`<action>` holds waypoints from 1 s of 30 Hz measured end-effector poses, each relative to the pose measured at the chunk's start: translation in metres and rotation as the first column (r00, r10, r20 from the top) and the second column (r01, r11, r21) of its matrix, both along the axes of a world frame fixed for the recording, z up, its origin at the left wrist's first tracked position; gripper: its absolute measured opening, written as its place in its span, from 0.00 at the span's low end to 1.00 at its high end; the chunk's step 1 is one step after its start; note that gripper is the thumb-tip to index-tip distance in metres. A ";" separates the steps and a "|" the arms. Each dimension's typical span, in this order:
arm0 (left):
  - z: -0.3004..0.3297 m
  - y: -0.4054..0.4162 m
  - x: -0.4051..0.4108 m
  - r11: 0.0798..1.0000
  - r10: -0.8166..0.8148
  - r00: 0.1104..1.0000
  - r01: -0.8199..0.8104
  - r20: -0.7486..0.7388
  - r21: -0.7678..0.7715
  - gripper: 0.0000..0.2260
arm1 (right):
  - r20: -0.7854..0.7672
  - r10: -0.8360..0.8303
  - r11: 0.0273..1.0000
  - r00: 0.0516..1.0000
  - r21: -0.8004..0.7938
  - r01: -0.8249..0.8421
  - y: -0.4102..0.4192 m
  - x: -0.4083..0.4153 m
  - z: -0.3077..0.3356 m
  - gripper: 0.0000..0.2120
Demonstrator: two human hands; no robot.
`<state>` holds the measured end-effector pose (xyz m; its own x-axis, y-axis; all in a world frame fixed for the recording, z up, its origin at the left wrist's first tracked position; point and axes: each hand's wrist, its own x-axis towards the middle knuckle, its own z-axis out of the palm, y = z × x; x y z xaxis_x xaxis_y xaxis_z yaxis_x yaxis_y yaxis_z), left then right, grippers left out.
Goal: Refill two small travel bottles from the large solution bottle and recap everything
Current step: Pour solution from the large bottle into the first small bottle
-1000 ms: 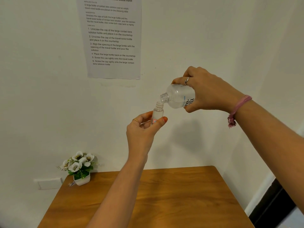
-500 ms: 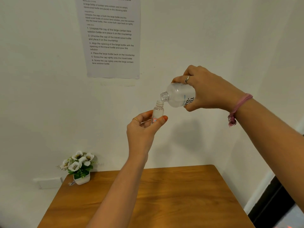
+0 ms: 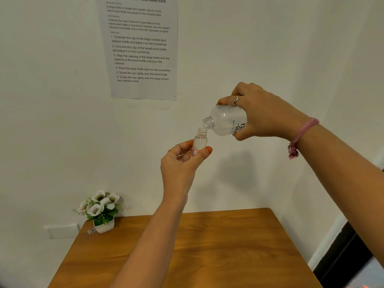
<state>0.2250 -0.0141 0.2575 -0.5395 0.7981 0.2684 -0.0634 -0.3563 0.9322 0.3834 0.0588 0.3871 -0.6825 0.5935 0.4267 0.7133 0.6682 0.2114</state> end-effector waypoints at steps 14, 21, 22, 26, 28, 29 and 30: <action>-0.002 0.001 0.002 1.000 -0.009 1.000 0.009 0.004 0.007 0.19 | -0.012 0.014 1.000 1.000 -0.001 -0.014 0.002 0.000 -0.001 0.37; -0.002 0.002 0.002 1.000 -0.009 1.000 0.009 -0.003 0.017 0.19 | -0.035 0.025 1.000 0.999 -0.017 -0.026 0.001 0.001 -0.001 0.37; -0.002 0.002 0.002 1.000 -0.010 1.000 0.010 -0.003 0.018 0.19 | -0.038 0.027 0.999 0.999 -0.021 -0.028 0.001 0.001 -0.002 0.37; -0.001 0.002 0.002 1.000 -0.014 1.000 0.014 0.000 0.023 0.18 | -0.042 0.030 0.999 0.999 -0.032 -0.031 0.001 0.000 -0.003 0.37; -0.002 0.002 0.003 1.000 -0.013 1.000 0.013 0.002 0.025 0.18 | -0.041 0.032 0.999 0.999 -0.030 -0.033 0.002 0.000 -0.003 0.37; -0.002 0.002 0.003 1.000 -0.012 1.000 0.012 0.004 0.025 0.18 | -0.040 0.031 0.999 0.999 -0.028 -0.033 0.002 0.000 -0.003 0.37; -0.002 0.002 0.003 1.000 -0.011 1.000 0.010 0.005 0.025 0.18 | -0.038 0.030 0.999 0.999 -0.027 -0.031 0.002 0.000 -0.003 0.37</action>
